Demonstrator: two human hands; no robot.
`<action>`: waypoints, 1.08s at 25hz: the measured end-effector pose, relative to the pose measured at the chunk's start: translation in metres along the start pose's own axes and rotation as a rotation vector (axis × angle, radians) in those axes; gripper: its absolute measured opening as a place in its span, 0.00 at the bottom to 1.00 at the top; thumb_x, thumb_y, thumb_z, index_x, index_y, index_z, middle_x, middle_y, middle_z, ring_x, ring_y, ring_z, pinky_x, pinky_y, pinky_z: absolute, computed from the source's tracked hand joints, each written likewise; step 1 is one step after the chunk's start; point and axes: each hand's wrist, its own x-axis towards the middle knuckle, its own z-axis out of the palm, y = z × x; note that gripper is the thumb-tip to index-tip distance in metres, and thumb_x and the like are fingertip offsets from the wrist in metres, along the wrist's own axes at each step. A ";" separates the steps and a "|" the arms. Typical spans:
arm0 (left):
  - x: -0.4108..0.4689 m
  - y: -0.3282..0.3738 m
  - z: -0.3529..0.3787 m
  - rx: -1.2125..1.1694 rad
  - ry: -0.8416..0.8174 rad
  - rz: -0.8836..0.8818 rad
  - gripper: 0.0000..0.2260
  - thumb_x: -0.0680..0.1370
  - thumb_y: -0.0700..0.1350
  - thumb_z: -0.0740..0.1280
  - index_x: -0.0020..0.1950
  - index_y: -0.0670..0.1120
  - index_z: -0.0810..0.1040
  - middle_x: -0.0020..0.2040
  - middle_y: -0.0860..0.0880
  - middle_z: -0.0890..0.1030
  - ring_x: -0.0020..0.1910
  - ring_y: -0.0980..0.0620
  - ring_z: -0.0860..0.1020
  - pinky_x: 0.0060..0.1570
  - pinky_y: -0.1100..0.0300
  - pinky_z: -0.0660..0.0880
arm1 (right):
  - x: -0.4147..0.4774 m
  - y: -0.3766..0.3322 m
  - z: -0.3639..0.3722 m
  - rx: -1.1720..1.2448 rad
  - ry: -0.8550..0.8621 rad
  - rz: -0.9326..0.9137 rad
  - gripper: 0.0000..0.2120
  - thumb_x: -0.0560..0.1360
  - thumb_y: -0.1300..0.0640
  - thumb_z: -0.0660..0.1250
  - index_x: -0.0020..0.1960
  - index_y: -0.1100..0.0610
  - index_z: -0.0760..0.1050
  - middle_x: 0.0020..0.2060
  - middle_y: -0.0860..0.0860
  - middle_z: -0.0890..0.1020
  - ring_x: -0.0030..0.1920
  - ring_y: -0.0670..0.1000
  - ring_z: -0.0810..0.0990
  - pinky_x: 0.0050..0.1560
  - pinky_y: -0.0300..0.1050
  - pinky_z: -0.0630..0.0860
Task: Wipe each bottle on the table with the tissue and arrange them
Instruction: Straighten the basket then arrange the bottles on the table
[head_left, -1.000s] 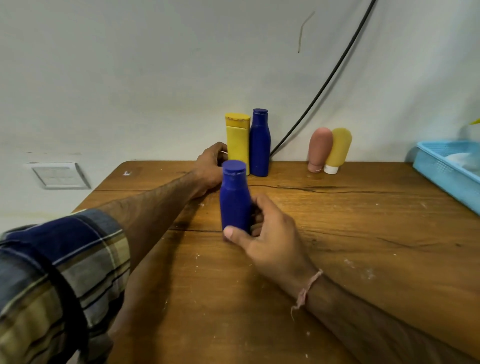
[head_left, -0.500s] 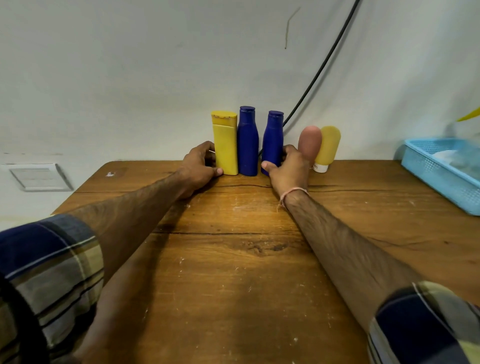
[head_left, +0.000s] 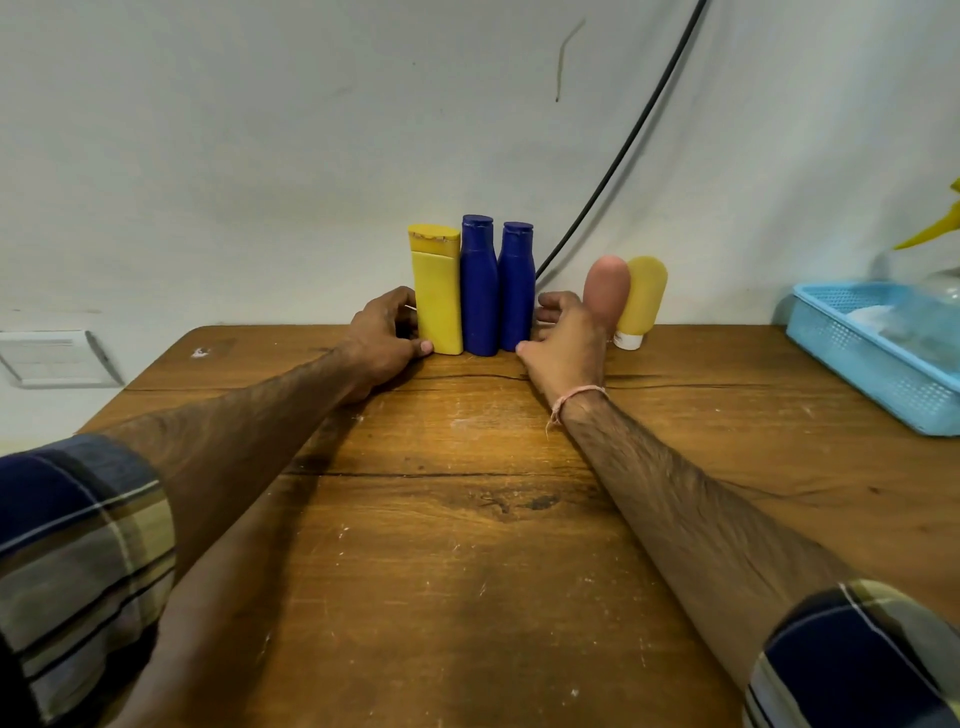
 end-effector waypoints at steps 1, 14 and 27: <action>0.000 -0.001 0.000 -0.002 0.001 0.005 0.19 0.77 0.37 0.73 0.64 0.52 0.75 0.58 0.50 0.81 0.59 0.50 0.79 0.58 0.54 0.77 | -0.003 -0.003 -0.006 -0.001 0.123 -0.068 0.19 0.67 0.67 0.73 0.55 0.55 0.75 0.50 0.50 0.81 0.51 0.51 0.81 0.46 0.43 0.81; -0.001 -0.001 0.000 0.024 0.001 -0.008 0.21 0.76 0.38 0.74 0.66 0.52 0.75 0.59 0.51 0.80 0.59 0.50 0.78 0.55 0.56 0.74 | 0.075 -0.023 -0.079 -0.950 -0.126 -0.293 0.19 0.70 0.51 0.68 0.61 0.49 0.75 0.53 0.54 0.80 0.63 0.56 0.72 0.63 0.62 0.57; 0.000 0.001 0.000 0.029 0.008 -0.018 0.21 0.76 0.38 0.75 0.66 0.50 0.75 0.59 0.50 0.81 0.58 0.49 0.78 0.57 0.55 0.76 | 0.066 -0.038 -0.049 -0.595 -0.120 -0.236 0.18 0.65 0.46 0.77 0.51 0.47 0.76 0.49 0.47 0.83 0.56 0.54 0.77 0.56 0.56 0.60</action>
